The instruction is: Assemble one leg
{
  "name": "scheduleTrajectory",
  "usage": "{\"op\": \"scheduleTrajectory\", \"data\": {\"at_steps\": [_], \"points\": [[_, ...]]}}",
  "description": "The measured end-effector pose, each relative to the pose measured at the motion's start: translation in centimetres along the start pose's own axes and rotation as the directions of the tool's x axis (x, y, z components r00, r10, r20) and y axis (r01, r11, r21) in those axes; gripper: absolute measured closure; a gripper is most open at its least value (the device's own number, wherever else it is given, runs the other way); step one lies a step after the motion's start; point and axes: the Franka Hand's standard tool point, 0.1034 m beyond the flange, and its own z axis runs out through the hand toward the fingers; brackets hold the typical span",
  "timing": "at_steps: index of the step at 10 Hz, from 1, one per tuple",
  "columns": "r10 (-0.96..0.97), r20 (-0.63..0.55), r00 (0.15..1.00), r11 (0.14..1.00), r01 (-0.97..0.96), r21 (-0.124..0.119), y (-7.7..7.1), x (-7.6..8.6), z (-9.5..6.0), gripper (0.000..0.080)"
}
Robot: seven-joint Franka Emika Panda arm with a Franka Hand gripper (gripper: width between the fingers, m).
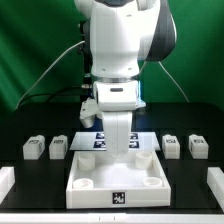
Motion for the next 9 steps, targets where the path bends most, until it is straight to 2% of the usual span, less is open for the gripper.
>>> {"op": "scheduleTrajectory", "data": {"at_steps": [2, 3, 7, 8, 9], "points": [[0.002, -0.001, 1.0, 1.0, -0.002, -0.003, 0.2, 0.2, -0.1, 0.0742], [0.014, -0.004, 1.0, 1.0, -0.014, -0.014, 1.1, 1.2, -0.4, 0.0742], [0.051, -0.03, 0.998, 0.998, -0.052, -0.039, 6.1, 5.9, -0.7, 0.0742], [0.06, -0.032, 0.998, 0.998, -0.061, -0.021, 6.8, 7.0, -0.7, 0.0742], [0.063, -0.025, 0.998, 0.998, -0.062, 0.019, 6.9, 7.8, -0.6, 0.0742]]}}
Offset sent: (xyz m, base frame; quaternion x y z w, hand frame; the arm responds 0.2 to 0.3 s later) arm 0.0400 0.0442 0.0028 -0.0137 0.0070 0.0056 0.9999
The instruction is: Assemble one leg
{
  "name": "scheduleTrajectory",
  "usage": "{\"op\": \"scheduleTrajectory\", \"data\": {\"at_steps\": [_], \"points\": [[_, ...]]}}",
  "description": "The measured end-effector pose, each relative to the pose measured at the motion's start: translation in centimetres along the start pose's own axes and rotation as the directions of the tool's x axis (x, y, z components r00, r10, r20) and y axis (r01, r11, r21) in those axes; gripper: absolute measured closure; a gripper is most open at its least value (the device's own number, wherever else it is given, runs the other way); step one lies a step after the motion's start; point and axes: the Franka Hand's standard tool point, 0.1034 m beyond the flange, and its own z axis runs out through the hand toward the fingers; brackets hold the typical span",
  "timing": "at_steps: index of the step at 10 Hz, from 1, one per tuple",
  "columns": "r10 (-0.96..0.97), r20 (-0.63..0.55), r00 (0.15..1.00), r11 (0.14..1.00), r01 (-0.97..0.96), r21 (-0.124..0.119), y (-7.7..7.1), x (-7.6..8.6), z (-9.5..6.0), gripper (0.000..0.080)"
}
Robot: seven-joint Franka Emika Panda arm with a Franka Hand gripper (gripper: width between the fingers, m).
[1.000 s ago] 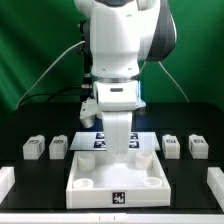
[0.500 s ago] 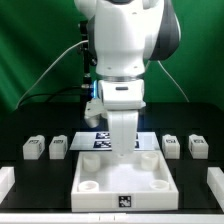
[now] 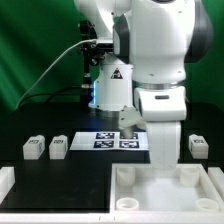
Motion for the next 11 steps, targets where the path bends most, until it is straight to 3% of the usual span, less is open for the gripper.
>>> {"op": "scheduleTrajectory", "data": {"at_steps": [3, 6, 7, 8, 9, 10, 11], "points": [[0.002, 0.03, 1.0, 1.0, -0.003, 0.022, 0.02, 0.66, 0.05, 0.0741], [-0.007, 0.026, 1.0, 1.0, 0.007, 0.008, -0.01, 0.59, 0.04, 0.0741], [-0.007, 0.026, 1.0, 1.0, 0.006, 0.009, -0.03, 0.55, 0.09, 0.0661], [-0.006, 0.026, 1.0, 1.0, 0.006, 0.009, -0.04, 0.53, 0.13, 0.0661], [-0.006, 0.026, 1.0, 1.0, 0.006, 0.01, -0.06, 0.52, 0.16, 0.0465], [-0.006, 0.026, 1.0, 1.0, 0.006, 0.011, -0.07, 0.52, 0.19, 0.0465], [-0.006, 0.026, 1.0, 1.0, 0.006, 0.011, -0.09, 0.51, 0.22, 0.0282]]}}
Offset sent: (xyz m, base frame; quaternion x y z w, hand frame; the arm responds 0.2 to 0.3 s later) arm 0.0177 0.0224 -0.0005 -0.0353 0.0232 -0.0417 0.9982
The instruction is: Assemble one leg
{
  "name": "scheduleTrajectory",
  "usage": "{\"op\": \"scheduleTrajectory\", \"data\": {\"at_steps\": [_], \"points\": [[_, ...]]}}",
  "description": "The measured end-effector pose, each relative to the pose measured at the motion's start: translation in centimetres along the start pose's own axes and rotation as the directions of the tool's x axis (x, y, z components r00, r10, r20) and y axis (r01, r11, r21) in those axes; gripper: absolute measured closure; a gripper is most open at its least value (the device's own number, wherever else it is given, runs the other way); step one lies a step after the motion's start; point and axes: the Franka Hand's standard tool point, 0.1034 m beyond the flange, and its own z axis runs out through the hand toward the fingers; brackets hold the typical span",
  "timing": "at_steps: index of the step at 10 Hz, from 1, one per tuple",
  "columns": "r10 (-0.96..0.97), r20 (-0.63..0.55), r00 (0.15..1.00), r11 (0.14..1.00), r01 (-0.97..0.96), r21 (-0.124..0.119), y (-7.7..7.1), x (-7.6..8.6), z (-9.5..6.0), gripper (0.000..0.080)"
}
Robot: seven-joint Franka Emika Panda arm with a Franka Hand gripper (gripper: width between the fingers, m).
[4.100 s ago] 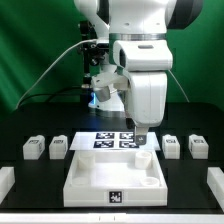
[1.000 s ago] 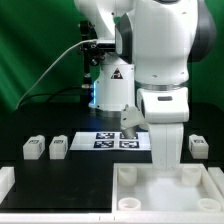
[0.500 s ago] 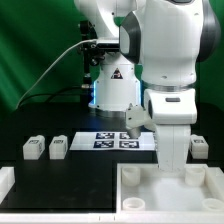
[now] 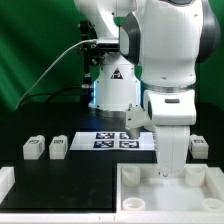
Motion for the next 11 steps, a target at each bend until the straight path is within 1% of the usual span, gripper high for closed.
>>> {"op": "scheduleTrajectory", "data": {"at_steps": [1, 2, 3, 8, 9, 10, 11], "points": [[0.0, 0.0, 1.0, 1.0, 0.0, 0.001, 0.0, 0.0, 0.0, 0.0174], [0.0, 0.0, 1.0, 1.0, 0.0, 0.001, 0.0, 0.0, 0.0, 0.0174], [0.0, 0.0, 1.0, 1.0, 0.0, 0.001, 0.0, 0.0, 0.1, 0.0156], [0.001, 0.0, 1.0, 1.0, -0.001, 0.002, 0.0, -0.1, 0.1, 0.015], [0.06, -0.002, 0.998, 0.998, -0.06, 0.0, 0.0, 0.0, -0.1, 0.015], [0.139, -0.001, 0.99, 0.99, -0.139, -0.011, -0.2, 0.0, -0.9, 0.015], [0.18, 0.001, 0.984, 0.984, -0.18, -0.013, -0.9, 0.4, -1.5, 0.015]]}}
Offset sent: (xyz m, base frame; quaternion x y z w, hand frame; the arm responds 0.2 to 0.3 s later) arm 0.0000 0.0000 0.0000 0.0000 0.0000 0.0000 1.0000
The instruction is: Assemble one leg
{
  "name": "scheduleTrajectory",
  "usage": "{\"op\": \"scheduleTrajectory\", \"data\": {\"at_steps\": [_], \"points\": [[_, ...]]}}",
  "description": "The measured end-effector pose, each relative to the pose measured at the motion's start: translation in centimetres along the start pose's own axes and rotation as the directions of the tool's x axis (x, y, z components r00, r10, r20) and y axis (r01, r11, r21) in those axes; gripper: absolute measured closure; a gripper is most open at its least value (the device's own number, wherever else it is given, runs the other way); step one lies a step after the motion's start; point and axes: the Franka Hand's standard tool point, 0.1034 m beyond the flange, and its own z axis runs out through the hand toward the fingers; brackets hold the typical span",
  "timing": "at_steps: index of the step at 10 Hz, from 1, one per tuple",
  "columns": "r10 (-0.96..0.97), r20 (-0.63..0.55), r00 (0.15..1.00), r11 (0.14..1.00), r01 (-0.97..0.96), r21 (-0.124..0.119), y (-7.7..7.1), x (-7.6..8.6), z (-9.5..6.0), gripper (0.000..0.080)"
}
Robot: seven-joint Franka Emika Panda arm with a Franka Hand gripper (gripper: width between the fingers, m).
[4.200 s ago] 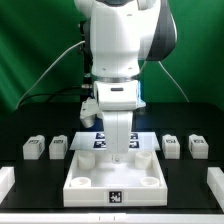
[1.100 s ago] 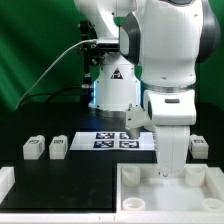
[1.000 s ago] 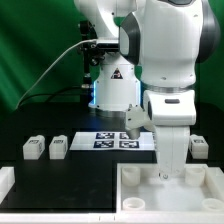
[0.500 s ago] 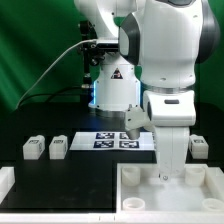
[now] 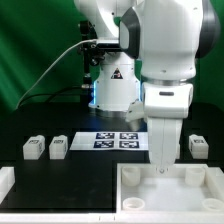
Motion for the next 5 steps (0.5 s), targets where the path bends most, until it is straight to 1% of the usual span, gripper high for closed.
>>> {"op": "scheduleTrajectory", "data": {"at_steps": [1, 2, 3, 4, 5], "points": [[0.16, -0.003, 0.987, 0.987, -0.16, -0.002, -0.9, 0.9, -0.5, 0.015], [0.29, -0.009, 0.957, 0.957, -0.29, -0.01, -1.8, 2.3, -1.2, 0.015], [0.41, -0.016, 0.912, 0.912, -0.41, -0.019, -2.2, 3.5, -1.8, 0.015], [0.482, -0.019, 0.876, 0.876, -0.482, -0.008, -2.2, 3.4, -1.6, 0.015], [0.576, -0.021, 0.817, 0.817, -0.576, -0.001, -2.2, 3.3, -1.5, 0.015]]}}
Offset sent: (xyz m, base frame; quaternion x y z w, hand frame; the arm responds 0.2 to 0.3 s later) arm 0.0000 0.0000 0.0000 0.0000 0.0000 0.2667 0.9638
